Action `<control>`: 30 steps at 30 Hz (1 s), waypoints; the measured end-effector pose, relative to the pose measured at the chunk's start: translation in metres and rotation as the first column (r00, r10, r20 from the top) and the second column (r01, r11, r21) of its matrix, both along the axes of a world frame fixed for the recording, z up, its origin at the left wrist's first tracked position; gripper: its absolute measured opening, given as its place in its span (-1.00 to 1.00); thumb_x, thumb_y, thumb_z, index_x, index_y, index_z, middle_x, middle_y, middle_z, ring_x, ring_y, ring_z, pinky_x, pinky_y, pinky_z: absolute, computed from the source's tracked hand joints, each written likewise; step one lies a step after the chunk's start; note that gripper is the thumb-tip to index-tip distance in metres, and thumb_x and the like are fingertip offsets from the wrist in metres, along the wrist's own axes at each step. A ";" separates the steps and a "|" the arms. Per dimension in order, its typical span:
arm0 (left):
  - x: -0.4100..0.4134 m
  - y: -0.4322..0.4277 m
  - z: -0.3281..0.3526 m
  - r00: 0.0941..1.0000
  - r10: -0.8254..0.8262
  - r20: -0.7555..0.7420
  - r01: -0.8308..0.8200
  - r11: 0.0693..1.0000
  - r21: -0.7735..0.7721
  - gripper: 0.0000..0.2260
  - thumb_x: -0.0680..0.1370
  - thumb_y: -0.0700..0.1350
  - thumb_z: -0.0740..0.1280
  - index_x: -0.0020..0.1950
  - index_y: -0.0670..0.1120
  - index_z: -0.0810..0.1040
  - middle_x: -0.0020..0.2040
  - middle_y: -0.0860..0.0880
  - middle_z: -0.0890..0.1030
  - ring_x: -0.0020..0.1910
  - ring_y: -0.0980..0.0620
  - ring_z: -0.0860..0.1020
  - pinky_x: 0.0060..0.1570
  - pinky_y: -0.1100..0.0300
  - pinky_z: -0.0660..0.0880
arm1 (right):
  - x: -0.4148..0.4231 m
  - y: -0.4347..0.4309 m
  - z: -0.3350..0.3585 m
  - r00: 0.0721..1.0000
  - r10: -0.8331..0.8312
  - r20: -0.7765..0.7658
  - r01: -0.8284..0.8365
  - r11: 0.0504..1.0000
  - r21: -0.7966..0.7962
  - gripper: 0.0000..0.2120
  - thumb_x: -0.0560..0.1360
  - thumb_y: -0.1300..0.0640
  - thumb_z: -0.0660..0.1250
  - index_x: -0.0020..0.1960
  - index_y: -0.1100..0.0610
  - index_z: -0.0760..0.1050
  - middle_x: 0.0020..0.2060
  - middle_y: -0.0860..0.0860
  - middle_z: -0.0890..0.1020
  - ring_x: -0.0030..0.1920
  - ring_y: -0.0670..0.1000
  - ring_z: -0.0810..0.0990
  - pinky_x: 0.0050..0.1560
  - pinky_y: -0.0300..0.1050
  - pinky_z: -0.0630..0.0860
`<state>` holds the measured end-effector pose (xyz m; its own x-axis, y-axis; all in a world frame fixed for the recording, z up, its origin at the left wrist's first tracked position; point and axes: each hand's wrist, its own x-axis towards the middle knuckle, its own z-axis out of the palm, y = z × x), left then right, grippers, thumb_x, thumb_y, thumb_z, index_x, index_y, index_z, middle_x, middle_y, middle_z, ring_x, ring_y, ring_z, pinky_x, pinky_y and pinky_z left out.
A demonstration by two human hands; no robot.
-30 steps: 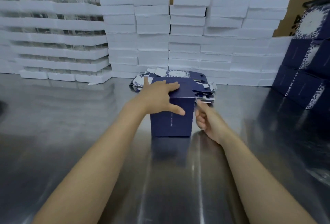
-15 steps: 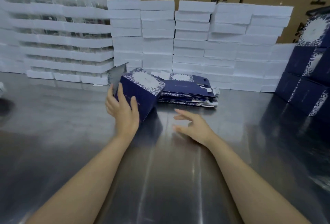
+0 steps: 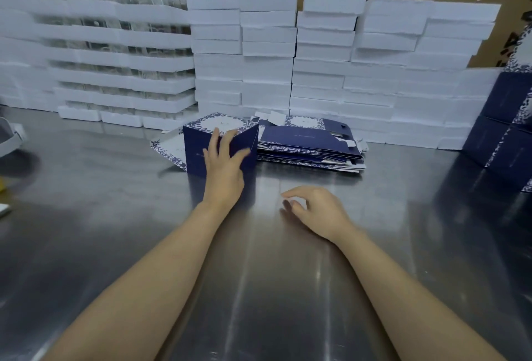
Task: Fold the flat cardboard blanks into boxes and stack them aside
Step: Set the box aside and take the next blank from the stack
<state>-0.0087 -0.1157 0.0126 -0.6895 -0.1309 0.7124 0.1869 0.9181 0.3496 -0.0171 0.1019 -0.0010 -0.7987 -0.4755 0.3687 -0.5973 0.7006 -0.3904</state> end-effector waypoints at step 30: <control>0.009 -0.001 -0.019 0.981 -0.080 0.175 -0.043 0.796 0.604 0.28 0.21 0.16 0.61 0.54 0.06 -0.33 0.54 -0.15 -0.05 0.52 -0.09 -0.03 0.46 -0.07 0.03 | 0.011 -0.061 0.002 0.974 0.149 0.173 -0.139 0.988 -0.066 -0.21 0.44 0.26 0.22 0.59 0.05 -0.05 0.51 0.09 0.25 0.43 0.10 0.34 0.36 -0.14 0.30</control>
